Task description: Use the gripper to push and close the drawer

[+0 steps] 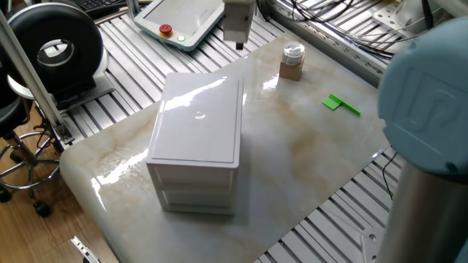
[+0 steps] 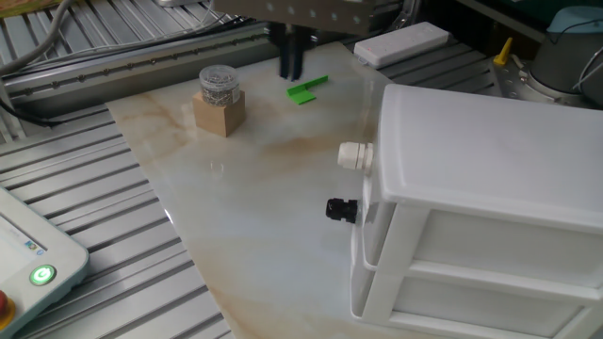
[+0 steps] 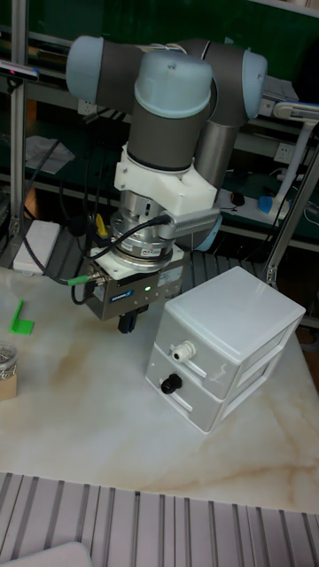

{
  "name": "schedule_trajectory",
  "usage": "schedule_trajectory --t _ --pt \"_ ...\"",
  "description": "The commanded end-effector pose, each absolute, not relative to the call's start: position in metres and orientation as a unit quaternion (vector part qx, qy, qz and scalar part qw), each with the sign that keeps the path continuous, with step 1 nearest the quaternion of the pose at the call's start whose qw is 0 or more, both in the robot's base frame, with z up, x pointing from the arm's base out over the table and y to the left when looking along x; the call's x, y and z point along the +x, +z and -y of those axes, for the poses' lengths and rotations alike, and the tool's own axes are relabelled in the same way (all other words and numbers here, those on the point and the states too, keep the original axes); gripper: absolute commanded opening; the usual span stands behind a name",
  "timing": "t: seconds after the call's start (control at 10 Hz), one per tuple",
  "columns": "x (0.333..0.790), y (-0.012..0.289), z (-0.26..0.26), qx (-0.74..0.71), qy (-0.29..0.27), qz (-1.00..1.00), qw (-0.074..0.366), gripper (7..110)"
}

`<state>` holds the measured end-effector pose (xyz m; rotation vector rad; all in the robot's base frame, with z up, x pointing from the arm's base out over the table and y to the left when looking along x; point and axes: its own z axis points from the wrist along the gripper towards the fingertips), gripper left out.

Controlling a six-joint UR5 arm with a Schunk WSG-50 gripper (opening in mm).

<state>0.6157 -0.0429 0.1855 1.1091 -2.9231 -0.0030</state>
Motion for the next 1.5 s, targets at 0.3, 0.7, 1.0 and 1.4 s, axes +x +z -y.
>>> schedule_trajectory --t 0.3,0.7,1.0,1.4 --pt "0.647 0.192 0.057 0.375 0.016 0.927 -0.01 7" --pt "0.649 0.193 0.055 0.367 0.016 0.93 -0.013 7" --pt "0.65 0.19 0.052 0.344 0.009 0.939 -0.012 7" --pt "0.649 0.189 0.058 0.327 0.016 0.945 -0.008 7"
